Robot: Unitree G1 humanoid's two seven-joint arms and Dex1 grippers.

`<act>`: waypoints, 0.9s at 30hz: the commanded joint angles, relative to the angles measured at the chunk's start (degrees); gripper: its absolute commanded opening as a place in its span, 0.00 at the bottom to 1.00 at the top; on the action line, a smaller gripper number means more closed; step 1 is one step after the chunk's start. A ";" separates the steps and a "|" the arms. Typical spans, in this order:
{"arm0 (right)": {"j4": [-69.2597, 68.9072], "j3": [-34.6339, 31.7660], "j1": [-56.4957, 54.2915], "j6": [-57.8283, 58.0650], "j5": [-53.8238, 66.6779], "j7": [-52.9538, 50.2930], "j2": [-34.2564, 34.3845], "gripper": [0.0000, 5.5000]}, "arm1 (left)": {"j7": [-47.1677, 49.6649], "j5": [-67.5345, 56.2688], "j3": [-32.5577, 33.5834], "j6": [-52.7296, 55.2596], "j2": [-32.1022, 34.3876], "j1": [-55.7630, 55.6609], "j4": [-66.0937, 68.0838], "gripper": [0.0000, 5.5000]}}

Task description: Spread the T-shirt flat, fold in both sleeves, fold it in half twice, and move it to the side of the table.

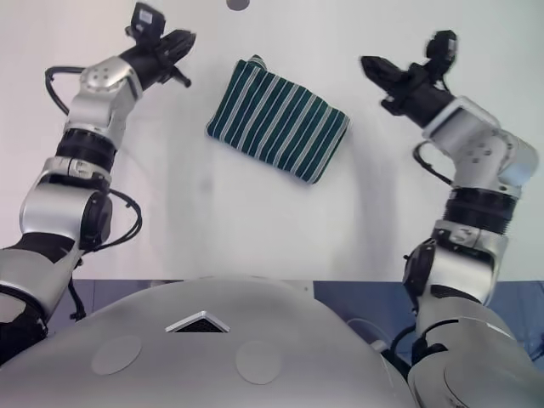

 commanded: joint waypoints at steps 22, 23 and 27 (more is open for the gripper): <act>15.09 -17.62 8.59 -23.37 -24.70 -35.62 1.33 0.00 | 10.50 0.67 9.72 11.59 0.61 12.87 -27.06 0.00; 12.90 -16.78 6.66 -27.56 -26.91 -34.95 -0.52 0.00 | 11.58 0.44 10.22 11.37 -0.12 13.91 -28.54 0.00; 9.24 -7.26 -1.92 -35.05 -34.30 -32.99 1.25 0.00 | 16.18 -0.33 11.23 10.61 -4.96 21.37 -34.78 0.00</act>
